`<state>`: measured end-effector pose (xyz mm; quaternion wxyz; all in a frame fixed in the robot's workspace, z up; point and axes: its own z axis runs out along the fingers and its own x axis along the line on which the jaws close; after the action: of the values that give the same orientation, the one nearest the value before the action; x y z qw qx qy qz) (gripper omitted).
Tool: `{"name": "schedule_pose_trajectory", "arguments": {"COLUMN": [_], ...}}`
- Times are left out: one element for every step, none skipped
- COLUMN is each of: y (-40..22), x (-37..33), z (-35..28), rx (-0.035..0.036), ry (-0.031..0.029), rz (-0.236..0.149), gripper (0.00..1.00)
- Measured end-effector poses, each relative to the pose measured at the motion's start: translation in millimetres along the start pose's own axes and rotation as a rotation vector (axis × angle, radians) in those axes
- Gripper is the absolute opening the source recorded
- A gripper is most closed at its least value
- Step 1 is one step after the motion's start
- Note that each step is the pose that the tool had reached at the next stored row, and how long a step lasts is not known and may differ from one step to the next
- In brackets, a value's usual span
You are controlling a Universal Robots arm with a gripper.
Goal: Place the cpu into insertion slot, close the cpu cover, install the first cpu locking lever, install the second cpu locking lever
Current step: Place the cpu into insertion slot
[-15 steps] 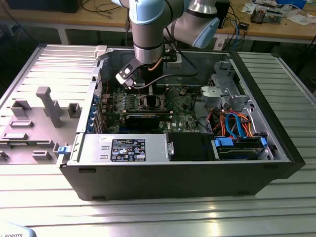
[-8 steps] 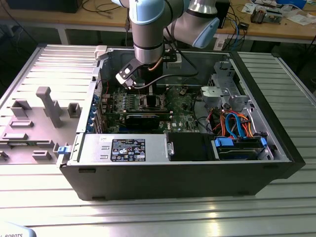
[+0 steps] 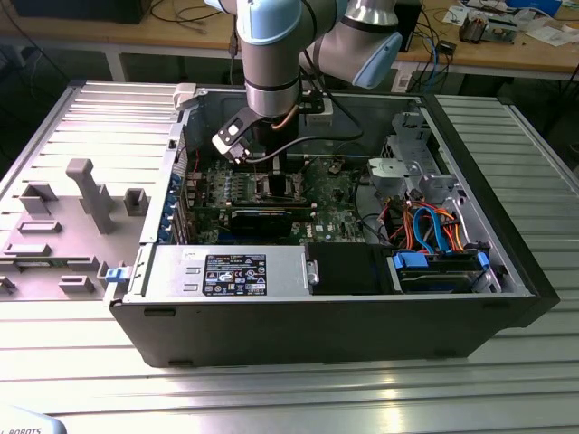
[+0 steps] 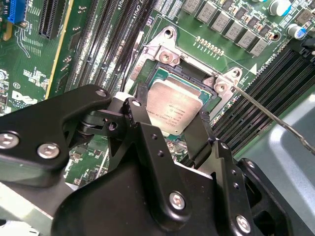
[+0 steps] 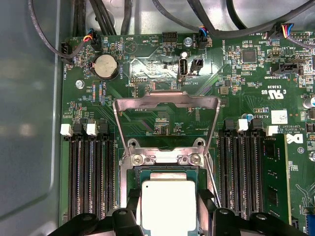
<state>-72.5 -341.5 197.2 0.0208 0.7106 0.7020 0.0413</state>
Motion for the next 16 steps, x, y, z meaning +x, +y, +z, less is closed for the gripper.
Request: {"name": "schedule_pose_trajectory", "arguments": {"y": [0.0, 0.0, 0.0, 0.0, 0.0, 0.0, 0.0, 0.0, 0.0, 0.0, 0.0, 0.0, 0.0, 0.0, 0.0, 0.0], "x": [0.0, 0.0, 0.0, 0.0, 0.0, 0.0, 0.0, 0.0, 0.0, 0.0, 0.0, 0.0, 0.0, 0.0, 0.0, 0.0], "z": [0.0, 0.0, 0.0, 0.0, 0.0, 0.0, 0.0, 0.0, 0.0, 0.0, 0.0, 0.0, 0.0, 0.0, 0.0, 0.0], "rx": [-0.0001, -0.0001, -0.0001, -0.0001, 0.0, 0.0, -0.0001, -0.0001, 0.0, -0.0001, 0.0, -0.0001, -0.0001, -0.0001, -0.0001, -0.0001], "ry": [0.0, 0.0, 0.0, 0.0, 0.0, -0.0001, 0.0, -0.0001, 0.0, 0.0, 0.0, 0.0, 0.0, 0.0, 0.0, 0.0], "rz": [0.0, 0.0, 0.0, 0.0, 0.0, 0.0, 0.0, 0.0, 0.0, 0.0, 0.0, 0.0, 0.0, 0.0, 0.0, 0.0], "gripper": [0.54, 0.54, 0.54, 0.54, 0.54, 0.54, 0.54, 0.54, 0.54, 0.54, 0.54, 0.54, 0.54, 0.54, 0.54, 0.54]}}
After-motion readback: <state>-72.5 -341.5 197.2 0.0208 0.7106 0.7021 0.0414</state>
